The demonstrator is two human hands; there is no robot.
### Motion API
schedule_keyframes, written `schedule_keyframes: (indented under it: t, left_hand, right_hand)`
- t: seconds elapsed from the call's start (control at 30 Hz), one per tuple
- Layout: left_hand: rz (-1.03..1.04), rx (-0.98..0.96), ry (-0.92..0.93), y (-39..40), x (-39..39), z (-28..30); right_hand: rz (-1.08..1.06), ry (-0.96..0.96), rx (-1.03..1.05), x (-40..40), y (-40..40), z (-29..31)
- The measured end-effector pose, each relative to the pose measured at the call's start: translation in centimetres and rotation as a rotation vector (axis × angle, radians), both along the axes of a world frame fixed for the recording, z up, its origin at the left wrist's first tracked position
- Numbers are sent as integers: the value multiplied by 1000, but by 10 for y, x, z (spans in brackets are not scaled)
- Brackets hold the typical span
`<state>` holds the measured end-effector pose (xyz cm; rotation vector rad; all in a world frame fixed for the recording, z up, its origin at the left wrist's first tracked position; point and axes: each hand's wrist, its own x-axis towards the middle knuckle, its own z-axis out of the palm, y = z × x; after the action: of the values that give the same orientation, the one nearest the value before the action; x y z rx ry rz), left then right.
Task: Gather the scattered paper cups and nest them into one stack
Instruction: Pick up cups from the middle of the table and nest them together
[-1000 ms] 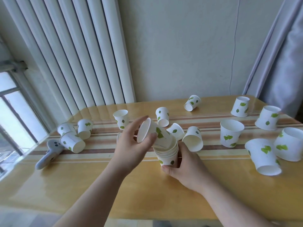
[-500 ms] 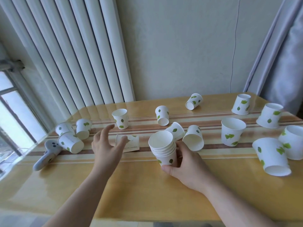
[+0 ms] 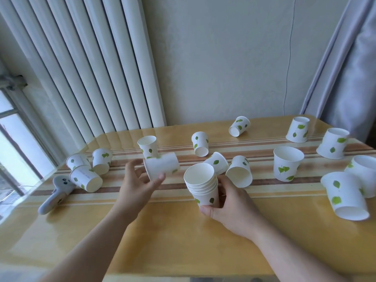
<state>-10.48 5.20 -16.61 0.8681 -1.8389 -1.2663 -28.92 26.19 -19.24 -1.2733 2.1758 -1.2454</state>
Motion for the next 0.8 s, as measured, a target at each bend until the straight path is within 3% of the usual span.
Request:
schedule_keyframes:
  t: [0.07,0.17,0.3,0.63,0.7,0.8]
  left_hand:
    - [-22,47,190,13,-8,19]
    - [-151,21,300,32,-18,46]
    - [-259,-101,191,50,-31,53]
    - [-301,-112,70,44,-17,33]
    - [-226,-152,21,29,2,32]
    - [94,-170,-87,-8,34,26]
  right_hand:
    - [4,-4,-6,-1,0,0]
    - [8,3,-9,0,0,1]
    - [8,5,-11,0,0,1]
    - [10,-4,-10,1,1,1]
    - [11,2,-8,2,2,2]
    - [0,-13,4,4,-1,4]
